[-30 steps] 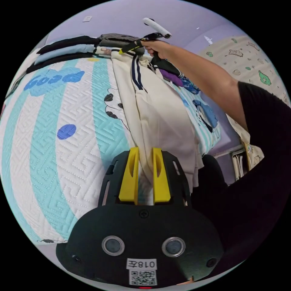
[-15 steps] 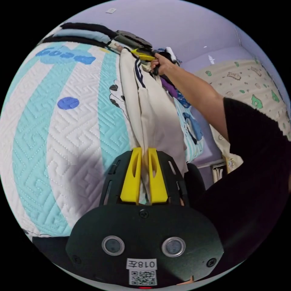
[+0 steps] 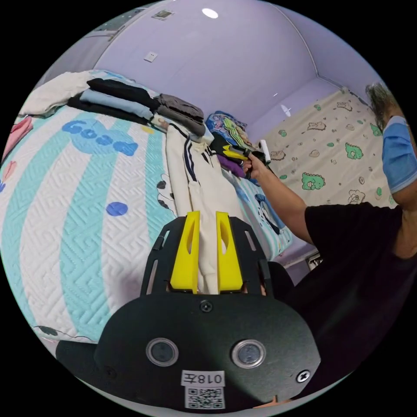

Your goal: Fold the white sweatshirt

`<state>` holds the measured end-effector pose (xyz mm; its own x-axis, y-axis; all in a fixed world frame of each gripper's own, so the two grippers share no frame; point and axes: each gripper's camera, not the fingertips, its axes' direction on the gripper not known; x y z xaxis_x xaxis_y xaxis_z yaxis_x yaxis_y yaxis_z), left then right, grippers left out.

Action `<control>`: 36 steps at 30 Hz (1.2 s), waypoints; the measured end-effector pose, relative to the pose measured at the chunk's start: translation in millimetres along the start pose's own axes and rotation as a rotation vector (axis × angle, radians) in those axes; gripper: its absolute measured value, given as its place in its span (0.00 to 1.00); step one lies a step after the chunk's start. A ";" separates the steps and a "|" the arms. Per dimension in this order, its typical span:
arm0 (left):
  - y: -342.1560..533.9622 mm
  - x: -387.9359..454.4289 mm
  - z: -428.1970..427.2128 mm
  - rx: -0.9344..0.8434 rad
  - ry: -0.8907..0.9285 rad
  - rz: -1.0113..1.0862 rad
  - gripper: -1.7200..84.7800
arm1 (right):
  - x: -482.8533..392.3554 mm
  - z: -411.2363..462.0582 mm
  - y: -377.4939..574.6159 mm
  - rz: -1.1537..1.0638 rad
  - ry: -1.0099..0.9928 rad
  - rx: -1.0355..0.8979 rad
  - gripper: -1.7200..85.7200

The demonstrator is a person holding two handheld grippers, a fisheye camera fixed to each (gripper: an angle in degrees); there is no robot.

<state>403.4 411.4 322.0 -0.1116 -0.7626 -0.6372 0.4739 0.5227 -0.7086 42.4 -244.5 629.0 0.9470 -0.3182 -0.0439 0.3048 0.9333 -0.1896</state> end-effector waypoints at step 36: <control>86.6 -16.4 -7.3 -0.104 0.173 -0.218 0.12 | 60.7 -110.4 377.1 0.158 -0.492 -0.072 0.17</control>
<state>439.9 471.9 268.8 -0.3524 -0.7895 -0.5025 0.3310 0.3970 -0.8560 203.6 69.7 446.6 0.9216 -0.0424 0.3858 0.1630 0.9444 -0.2856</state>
